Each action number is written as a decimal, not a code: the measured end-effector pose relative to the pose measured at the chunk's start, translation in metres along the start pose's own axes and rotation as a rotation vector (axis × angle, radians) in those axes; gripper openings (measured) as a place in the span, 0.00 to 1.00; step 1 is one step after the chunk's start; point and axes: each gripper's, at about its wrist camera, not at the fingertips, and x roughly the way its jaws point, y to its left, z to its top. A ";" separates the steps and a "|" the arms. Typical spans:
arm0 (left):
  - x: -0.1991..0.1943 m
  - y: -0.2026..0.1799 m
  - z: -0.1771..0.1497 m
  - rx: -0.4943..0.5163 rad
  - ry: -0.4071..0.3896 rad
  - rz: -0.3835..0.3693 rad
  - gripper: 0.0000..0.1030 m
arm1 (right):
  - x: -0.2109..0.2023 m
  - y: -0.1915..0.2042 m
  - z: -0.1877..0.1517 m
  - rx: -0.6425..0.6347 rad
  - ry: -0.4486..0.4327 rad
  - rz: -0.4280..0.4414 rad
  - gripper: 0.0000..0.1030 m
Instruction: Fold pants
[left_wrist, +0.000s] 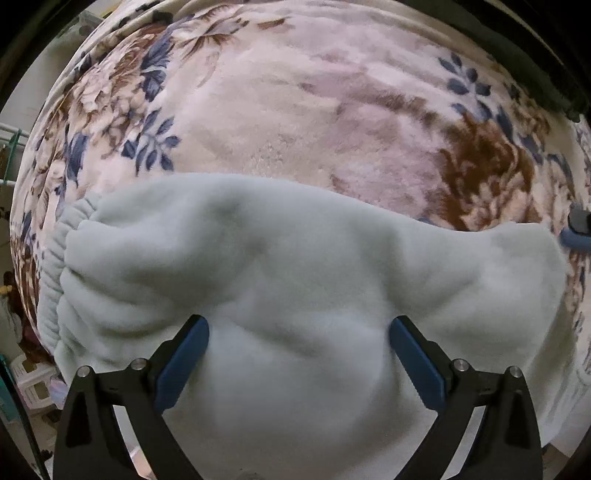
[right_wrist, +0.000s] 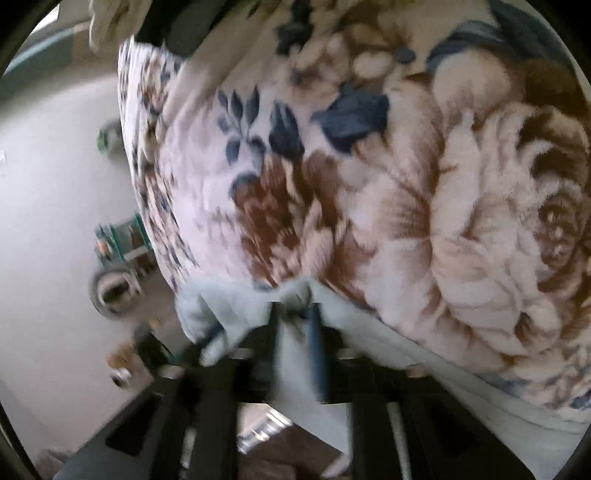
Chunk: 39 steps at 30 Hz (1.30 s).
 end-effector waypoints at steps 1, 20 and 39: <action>-0.003 0.002 0.002 0.000 -0.004 -0.002 0.98 | 0.005 0.001 -0.002 -0.023 0.013 -0.020 0.71; -0.048 0.058 0.007 -0.088 -0.068 -0.022 0.98 | -0.003 0.045 -0.016 -0.140 -0.114 -0.355 0.69; 0.031 0.175 0.024 -0.082 -0.013 -0.174 0.51 | 0.089 0.040 -0.105 0.082 -0.218 -0.536 0.71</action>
